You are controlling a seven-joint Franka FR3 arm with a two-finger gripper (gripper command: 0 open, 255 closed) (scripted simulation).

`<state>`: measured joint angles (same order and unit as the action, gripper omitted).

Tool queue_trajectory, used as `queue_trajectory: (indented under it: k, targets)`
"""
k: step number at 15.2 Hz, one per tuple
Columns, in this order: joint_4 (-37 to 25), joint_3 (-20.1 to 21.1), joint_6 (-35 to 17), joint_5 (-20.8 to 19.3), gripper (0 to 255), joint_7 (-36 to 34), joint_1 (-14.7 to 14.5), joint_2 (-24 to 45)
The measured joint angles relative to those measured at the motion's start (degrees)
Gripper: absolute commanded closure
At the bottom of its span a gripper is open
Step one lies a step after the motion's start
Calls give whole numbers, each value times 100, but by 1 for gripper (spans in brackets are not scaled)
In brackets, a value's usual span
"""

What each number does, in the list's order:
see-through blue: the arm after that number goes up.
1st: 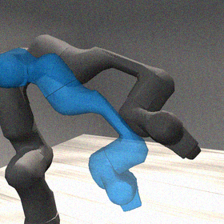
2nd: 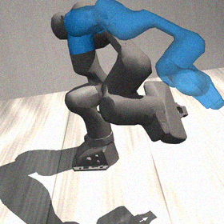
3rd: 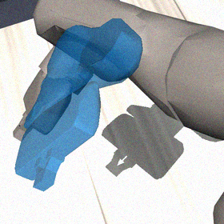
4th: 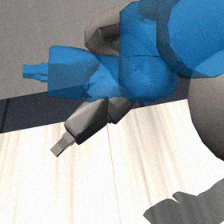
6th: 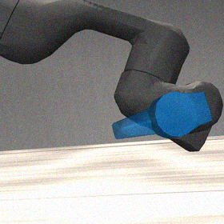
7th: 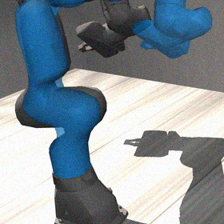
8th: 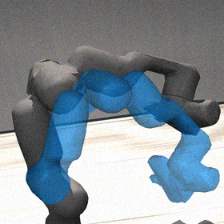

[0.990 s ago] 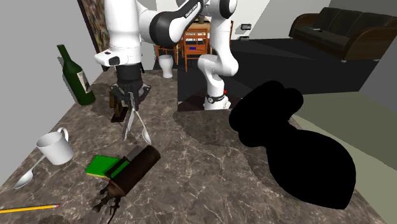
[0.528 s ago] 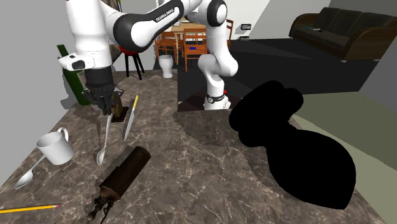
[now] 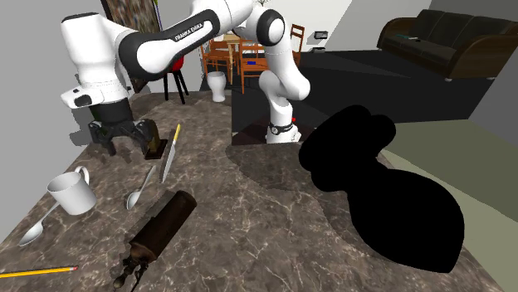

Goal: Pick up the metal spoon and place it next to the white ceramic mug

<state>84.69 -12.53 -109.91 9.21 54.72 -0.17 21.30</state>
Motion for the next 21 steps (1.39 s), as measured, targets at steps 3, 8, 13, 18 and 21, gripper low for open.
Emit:
queue_trajectory:
  k: [3,8,13,18,21]
  targets:
    - [-229,12,162,306,0,100,223,409]
    - [-69,44,-92,394,0,128,234,567]
    - [60,55,-266,415,0,149,225,614]
    - [66,55,-273,416,255,151,226,614]
    - [66,55,-273,416,255,151,226,614]
